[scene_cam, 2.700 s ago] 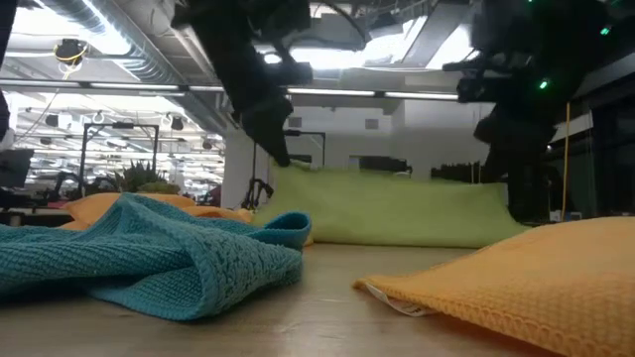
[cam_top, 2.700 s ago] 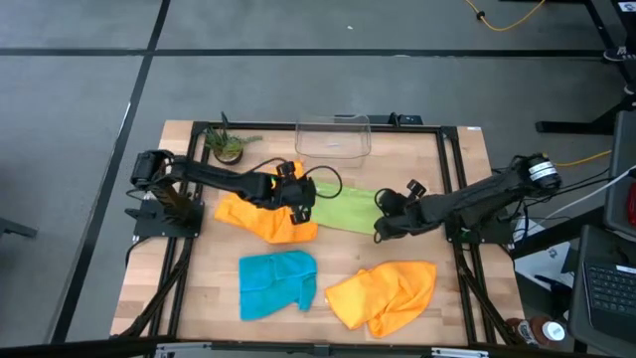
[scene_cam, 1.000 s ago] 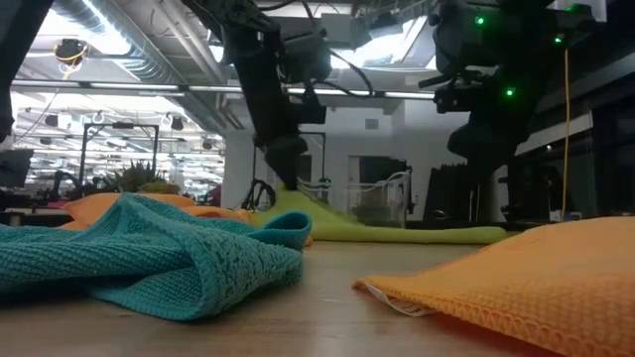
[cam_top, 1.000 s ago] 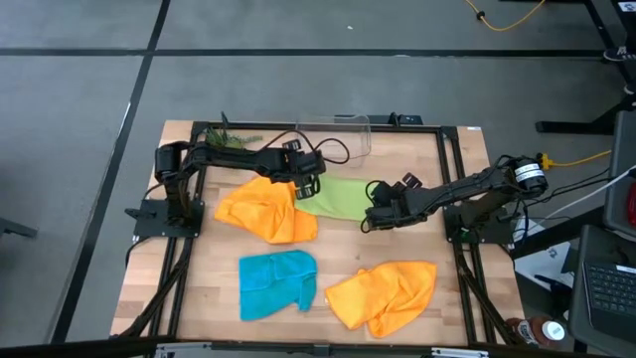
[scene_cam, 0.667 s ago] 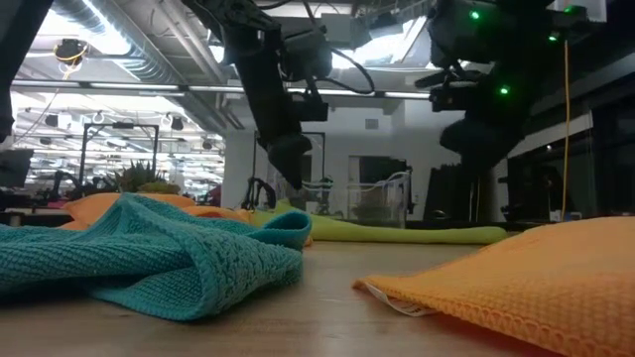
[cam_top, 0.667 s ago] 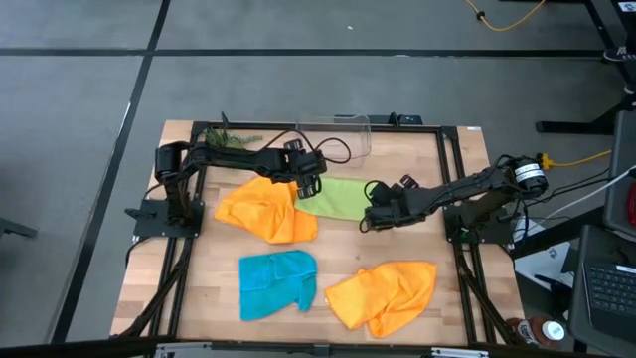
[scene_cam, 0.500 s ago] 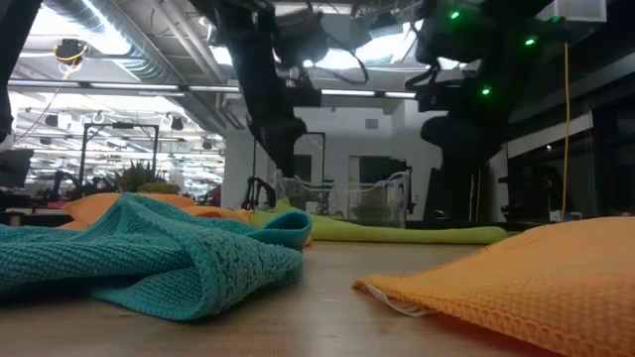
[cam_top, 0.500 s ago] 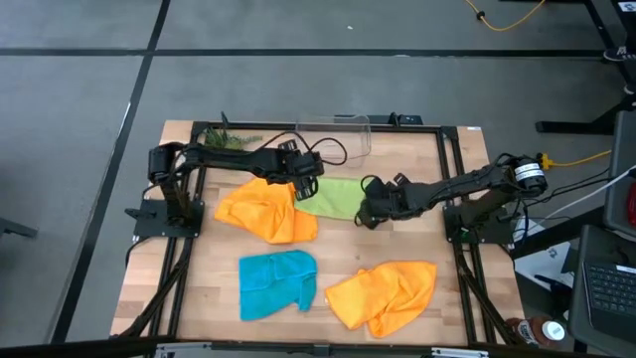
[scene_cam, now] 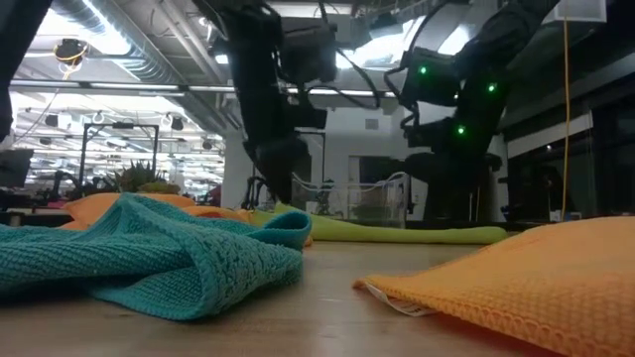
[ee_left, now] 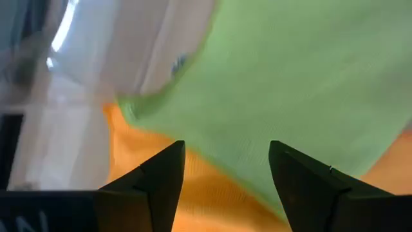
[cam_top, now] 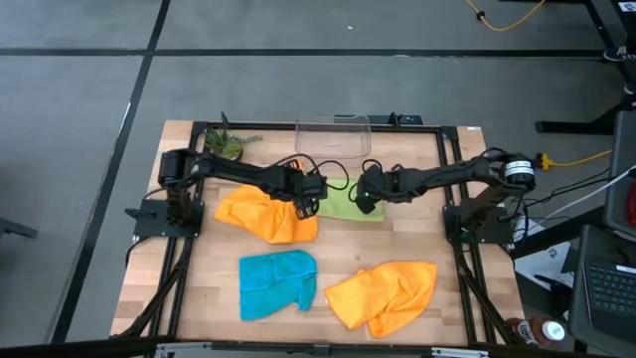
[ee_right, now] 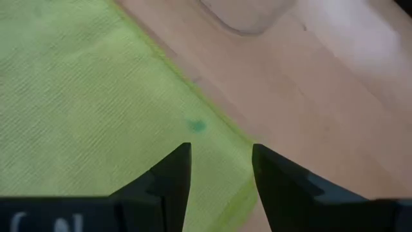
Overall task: Fold microfiber towels
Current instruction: Fold the green microfiber cloth
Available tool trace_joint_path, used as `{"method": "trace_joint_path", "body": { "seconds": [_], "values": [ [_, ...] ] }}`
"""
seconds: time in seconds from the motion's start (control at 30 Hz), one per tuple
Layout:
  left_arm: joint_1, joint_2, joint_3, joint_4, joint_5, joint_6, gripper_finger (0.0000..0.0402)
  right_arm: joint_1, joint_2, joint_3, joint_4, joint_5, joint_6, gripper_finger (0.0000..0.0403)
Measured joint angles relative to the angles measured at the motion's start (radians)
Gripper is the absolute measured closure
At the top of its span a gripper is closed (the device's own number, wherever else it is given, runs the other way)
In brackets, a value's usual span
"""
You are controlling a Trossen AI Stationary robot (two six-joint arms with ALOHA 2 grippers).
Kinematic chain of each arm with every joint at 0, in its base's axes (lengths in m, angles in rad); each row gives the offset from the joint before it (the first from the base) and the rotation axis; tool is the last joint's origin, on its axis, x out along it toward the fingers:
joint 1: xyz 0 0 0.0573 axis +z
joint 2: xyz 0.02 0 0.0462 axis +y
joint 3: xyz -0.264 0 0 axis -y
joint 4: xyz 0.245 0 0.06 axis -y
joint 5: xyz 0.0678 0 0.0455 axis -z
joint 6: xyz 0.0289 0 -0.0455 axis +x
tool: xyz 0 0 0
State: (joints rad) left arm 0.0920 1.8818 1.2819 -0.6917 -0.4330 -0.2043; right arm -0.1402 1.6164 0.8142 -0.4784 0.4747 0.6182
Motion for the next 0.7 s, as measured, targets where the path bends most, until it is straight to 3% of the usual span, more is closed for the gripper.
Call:
{"method": "trace_joint_path", "body": {
  "seconds": [0.27,0.5,0.7],
  "values": [
    [0.004,0.113,0.004,0.005,0.022,-0.033,0.0184,-0.029,0.099,0.004,-0.055,0.031,0.005,0.0235],
    [0.006,0.128,0.005,-0.002,0.018,-0.057,0.0184,-0.026,0.084,0.012,-0.235,0.053,0.053,0.0235],
    [-0.001,0.133,0.044,-0.020,-0.019,-0.029,0.0184,-0.019,0.046,0.011,-0.245,0.065,0.046,0.0235]
  ]
}}
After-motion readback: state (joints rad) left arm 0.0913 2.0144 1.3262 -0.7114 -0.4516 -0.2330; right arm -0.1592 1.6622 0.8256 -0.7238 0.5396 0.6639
